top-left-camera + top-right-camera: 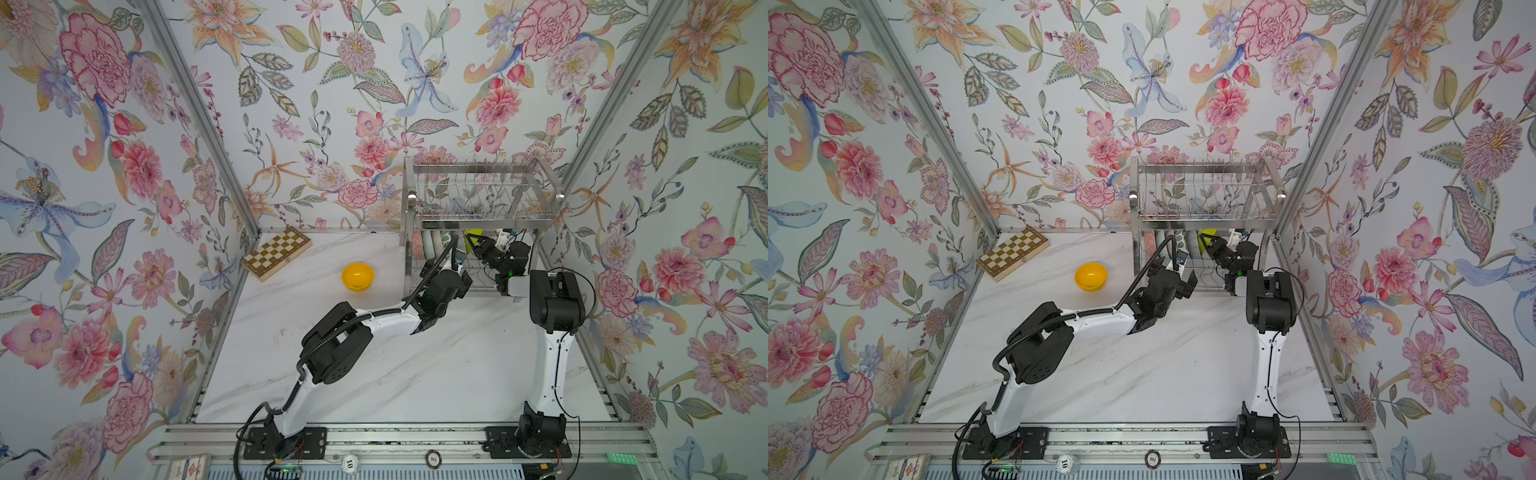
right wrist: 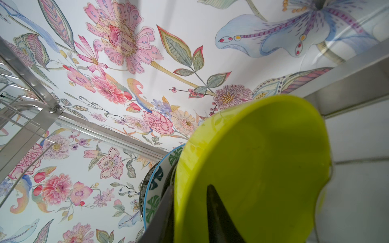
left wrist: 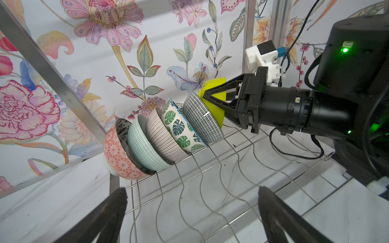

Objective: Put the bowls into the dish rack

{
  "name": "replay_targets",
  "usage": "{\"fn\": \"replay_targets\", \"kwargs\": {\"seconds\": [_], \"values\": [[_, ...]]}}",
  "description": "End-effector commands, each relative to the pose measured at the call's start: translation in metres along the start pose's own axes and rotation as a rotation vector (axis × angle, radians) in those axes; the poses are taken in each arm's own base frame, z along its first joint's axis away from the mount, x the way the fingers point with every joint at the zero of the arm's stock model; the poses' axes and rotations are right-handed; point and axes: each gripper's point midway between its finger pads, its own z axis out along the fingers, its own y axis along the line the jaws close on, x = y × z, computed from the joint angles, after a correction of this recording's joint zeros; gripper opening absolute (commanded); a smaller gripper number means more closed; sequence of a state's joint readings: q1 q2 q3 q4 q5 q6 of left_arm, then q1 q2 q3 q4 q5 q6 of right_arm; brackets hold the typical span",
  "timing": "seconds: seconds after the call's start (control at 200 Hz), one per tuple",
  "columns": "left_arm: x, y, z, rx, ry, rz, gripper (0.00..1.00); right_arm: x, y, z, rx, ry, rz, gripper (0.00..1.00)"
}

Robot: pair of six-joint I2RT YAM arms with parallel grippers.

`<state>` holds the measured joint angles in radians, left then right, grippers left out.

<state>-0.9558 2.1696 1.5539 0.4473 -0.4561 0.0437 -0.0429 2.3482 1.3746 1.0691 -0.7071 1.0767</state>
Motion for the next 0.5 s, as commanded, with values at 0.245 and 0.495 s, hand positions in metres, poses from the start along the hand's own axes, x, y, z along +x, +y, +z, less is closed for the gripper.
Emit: {"fn": "replay_targets", "kwargs": {"seconds": [0.245, 0.495], "values": [[-0.001, 0.005, -0.004, -0.012, 0.001, -0.016, 0.99, -0.017, 0.028, -0.004, -0.023, -0.018, -0.047, 0.32], [-0.002, 0.004, -0.006, -0.012, 0.001, -0.015, 0.99, -0.017, 0.031, -0.006, -0.025, -0.02, -0.049, 0.36]]}}
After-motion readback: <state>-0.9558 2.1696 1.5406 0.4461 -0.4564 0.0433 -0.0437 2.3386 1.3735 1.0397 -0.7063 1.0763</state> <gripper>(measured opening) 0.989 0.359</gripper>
